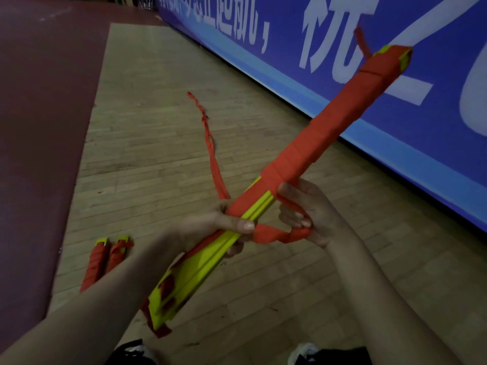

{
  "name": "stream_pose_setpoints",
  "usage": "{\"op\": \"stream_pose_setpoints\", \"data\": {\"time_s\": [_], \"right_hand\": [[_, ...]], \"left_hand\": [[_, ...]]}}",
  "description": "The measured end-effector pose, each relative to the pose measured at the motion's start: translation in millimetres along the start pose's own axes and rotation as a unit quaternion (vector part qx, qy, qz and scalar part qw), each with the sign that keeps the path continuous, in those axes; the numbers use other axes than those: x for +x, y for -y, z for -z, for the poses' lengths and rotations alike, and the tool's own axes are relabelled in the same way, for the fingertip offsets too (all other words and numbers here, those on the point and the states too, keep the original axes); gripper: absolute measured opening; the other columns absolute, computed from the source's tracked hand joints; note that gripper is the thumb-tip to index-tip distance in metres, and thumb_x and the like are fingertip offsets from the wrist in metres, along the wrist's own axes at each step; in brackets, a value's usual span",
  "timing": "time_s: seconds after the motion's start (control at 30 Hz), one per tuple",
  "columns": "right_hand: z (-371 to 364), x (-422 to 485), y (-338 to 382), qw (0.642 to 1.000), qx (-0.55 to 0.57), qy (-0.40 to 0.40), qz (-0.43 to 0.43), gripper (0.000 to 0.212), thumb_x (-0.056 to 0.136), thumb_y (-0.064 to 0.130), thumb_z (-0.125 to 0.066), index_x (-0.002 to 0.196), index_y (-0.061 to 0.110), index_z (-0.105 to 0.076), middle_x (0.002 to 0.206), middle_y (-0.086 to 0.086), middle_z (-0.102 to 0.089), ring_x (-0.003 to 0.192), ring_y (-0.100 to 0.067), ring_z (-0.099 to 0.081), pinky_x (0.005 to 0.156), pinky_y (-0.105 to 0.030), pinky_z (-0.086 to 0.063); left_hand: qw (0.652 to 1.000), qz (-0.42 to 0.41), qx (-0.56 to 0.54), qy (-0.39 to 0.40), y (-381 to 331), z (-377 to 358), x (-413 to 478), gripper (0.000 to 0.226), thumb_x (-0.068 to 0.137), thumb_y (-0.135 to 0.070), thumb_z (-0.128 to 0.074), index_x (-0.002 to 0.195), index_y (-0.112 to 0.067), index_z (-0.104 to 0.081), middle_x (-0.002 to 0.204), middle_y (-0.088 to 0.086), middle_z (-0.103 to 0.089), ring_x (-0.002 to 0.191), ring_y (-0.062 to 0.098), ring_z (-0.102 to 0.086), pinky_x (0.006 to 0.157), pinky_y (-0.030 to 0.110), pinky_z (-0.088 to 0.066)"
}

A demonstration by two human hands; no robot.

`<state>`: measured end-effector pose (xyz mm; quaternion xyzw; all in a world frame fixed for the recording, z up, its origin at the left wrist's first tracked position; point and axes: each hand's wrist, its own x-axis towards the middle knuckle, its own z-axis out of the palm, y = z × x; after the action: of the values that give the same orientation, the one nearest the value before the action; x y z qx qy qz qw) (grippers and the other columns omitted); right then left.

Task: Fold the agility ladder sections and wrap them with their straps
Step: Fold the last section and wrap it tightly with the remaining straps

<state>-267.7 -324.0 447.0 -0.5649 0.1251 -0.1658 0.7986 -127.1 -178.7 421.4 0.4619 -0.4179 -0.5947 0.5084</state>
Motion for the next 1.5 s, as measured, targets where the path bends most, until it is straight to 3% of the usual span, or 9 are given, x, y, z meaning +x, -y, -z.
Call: {"op": "stream_pose_setpoints", "data": {"time_s": [0.17, 0.33, 0.5, 0.67, 0.77, 0.87, 0.93, 1.23, 1.5], "right_hand": [[-1, -1, 0, 0.999, 0.001, -0.031, 0.015, 0.021, 0.068, 0.021, -0.067, 0.073, 0.007, -0.052, 0.034, 0.006, -0.031, 0.024, -0.001, -0.024, 0.034, -0.016, -0.015], [0, 8, -6, 0.99, -0.015, -0.142, 0.016, 0.021, 0.074, 0.023, -0.068, 0.073, 0.008, -0.053, 0.038, 0.007, -0.034, 0.027, -0.002, -0.026, 0.032, -0.017, -0.019], [5, 13, -8, 0.976, -0.061, -0.21, 0.009, 0.021, 0.075, 0.024, -0.074, 0.078, 0.009, -0.06, 0.044, 0.006, -0.037, 0.032, -0.004, -0.028, 0.032, -0.018, -0.022], [6, 13, -4, 0.974, -0.032, -0.226, 0.009, 0.026, 0.069, 0.029, -0.077, 0.075, 0.011, -0.059, 0.044, 0.006, -0.036, 0.033, -0.004, -0.028, 0.034, -0.018, -0.021], [8, 13, -4, 0.971, -0.031, -0.238, -0.002, 0.026, 0.074, 0.028, -0.078, 0.074, 0.011, -0.057, 0.043, 0.007, -0.036, 0.033, -0.004, -0.028, 0.034, -0.018, -0.023], [9, 13, -5, 0.968, -0.04, -0.247, -0.007, 0.028, 0.077, 0.028, -0.077, 0.071, 0.011, -0.055, 0.043, 0.007, -0.036, 0.034, -0.004, -0.028, 0.034, -0.018, -0.024], [10, 13, -5, 0.967, -0.053, -0.247, -0.011, 0.03, 0.078, 0.029, -0.076, 0.068, 0.012, -0.052, 0.043, 0.006, -0.036, 0.033, -0.004, -0.029, 0.034, -0.018, -0.024], [18, 4, -5, 0.965, -0.14, -0.22, -0.04, 0.025, 0.085, 0.03, -0.07, 0.07, 0.011, -0.062, 0.051, 0.002, -0.055, 0.042, -0.008, -0.051, 0.044, -0.021, -0.043], [14, -1, -4, 0.975, -0.121, -0.183, -0.041, 0.008, 0.081, 0.018, -0.073, 0.08, 0.012, -0.068, 0.06, 0.0, -0.064, 0.049, -0.008, -0.059, 0.047, -0.019, -0.047]], "left_hand": [[1.0, -0.007, -0.004, 0.017, 5, -6, 6, 0.067, 0.056, -0.036, -0.089, 0.095, -0.002, -0.047, 0.066, 0.008, -0.054, 0.046, 0.018, -0.055, 0.047, 0.023, -0.047], [0.971, 0.0, 0.19, -0.142, 5, -4, 14, 0.044, 0.068, -0.033, -0.083, 0.098, -0.01, -0.061, 0.084, 0.015, -0.064, 0.072, 0.028, -0.065, 0.067, 0.042, -0.055], [0.906, -0.024, 0.341, -0.252, 20, 4, 23, 0.072, 0.052, -0.074, -0.072, 0.095, -0.016, -0.065, 0.09, 0.017, -0.068, 0.084, 0.033, -0.065, 0.079, 0.053, -0.052], [0.909, -0.064, 0.32, -0.259, 22, 0, 26, 0.063, 0.058, -0.071, -0.07, 0.088, -0.015, -0.068, 0.086, 0.021, -0.065, 0.078, 0.035, -0.064, 0.076, 0.052, -0.052], [0.913, -0.06, 0.299, -0.272, 24, -1, 30, 0.054, 0.055, -0.07, -0.071, 0.078, -0.021, -0.069, 0.071, 0.016, -0.062, 0.065, 0.026, -0.062, 0.073, 0.051, -0.053], [0.905, -0.051, 0.312, -0.285, 27, -3, 33, 0.073, 0.051, -0.076, -0.07, 0.077, -0.007, -0.066, 0.066, 0.016, -0.06, 0.064, 0.031, -0.063, 0.069, 0.053, -0.052], [0.903, -0.047, 0.304, -0.3, 28, -5, 34, 0.079, 0.049, -0.077, -0.071, 0.078, -0.004, -0.065, 0.064, 0.009, -0.059, 0.061, 0.023, -0.061, 0.067, 0.053, -0.053], [0.886, -0.022, 0.325, -0.331, 28, 3, 30, 0.075, 0.052, -0.076, -0.068, 0.08, -0.006, -0.068, 0.076, 0.017, -0.067, 0.069, 0.031, -0.066, 0.068, 0.049, -0.054], [0.898, -0.01, 0.279, -0.341, 17, 3, 25, 0.058, 0.06, -0.063, -0.072, 0.083, -0.01, -0.071, 0.077, 0.012, -0.072, 0.061, 0.018, -0.068, 0.065, 0.038, -0.056]]}}
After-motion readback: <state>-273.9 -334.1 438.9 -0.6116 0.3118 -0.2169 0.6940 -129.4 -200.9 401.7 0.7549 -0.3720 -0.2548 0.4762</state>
